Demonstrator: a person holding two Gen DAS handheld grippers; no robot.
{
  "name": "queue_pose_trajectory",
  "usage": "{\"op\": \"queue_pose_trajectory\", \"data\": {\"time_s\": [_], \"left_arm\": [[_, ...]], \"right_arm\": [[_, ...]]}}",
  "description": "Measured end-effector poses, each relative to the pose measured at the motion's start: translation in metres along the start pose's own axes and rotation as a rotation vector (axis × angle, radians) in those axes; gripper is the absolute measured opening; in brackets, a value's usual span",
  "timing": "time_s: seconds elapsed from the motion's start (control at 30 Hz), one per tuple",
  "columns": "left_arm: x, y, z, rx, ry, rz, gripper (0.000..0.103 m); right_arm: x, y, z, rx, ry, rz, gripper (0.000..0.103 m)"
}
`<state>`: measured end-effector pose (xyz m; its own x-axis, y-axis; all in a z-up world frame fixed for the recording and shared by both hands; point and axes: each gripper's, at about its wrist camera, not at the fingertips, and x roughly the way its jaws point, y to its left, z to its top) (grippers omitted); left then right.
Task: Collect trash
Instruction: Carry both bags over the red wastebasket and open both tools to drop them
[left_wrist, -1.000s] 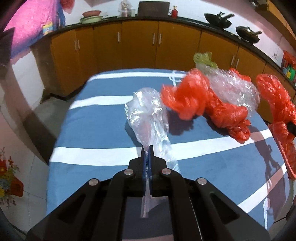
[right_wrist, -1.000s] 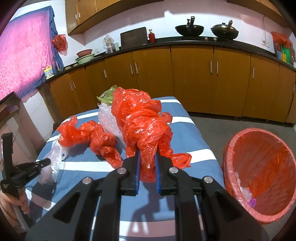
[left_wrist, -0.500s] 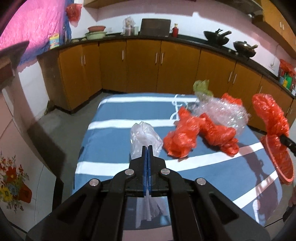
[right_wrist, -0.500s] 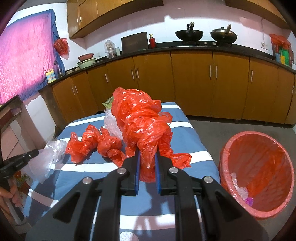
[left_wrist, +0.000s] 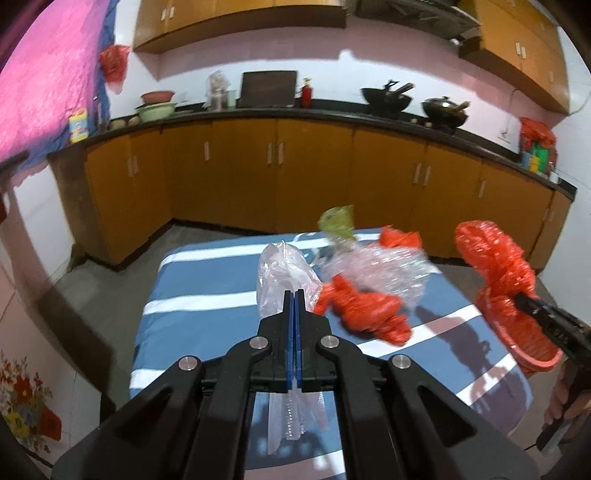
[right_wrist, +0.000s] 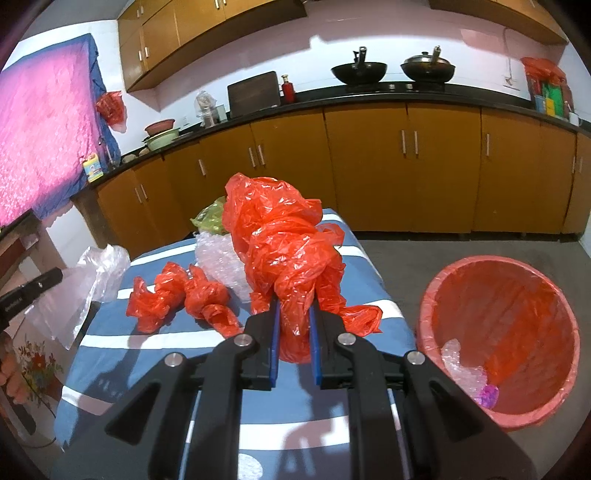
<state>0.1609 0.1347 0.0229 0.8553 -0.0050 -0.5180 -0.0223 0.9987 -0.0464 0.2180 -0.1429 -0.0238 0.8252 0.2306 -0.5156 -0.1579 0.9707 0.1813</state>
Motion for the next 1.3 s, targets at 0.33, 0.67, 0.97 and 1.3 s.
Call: {"op": "queue_pose_trajectory", "data": {"time_s": [0.33,0.67,0.97,1.3], "left_arm": [[0.000,-0.063,0.012,0.044,-0.037,-0.147,0.000],[0.012,-0.149,0.016,0.112,-0.036,-0.310,0.000],[0.034,-0.231,0.007,0.172,0.000,-0.438,0.000],[0.063,-0.292,-0.011,0.224,0.052,-0.508,0.000]], "right_arm": [[-0.022,-0.034,0.001,0.046,-0.028,-0.093,0.014],[-0.042,-0.091,-0.001,0.120,-0.046,-0.198,0.014],[-0.055,-0.152,-0.008,0.187,-0.041,-0.321,0.014],[-0.051,-0.208,-0.022,0.262,-0.016,-0.398,0.014]]}}
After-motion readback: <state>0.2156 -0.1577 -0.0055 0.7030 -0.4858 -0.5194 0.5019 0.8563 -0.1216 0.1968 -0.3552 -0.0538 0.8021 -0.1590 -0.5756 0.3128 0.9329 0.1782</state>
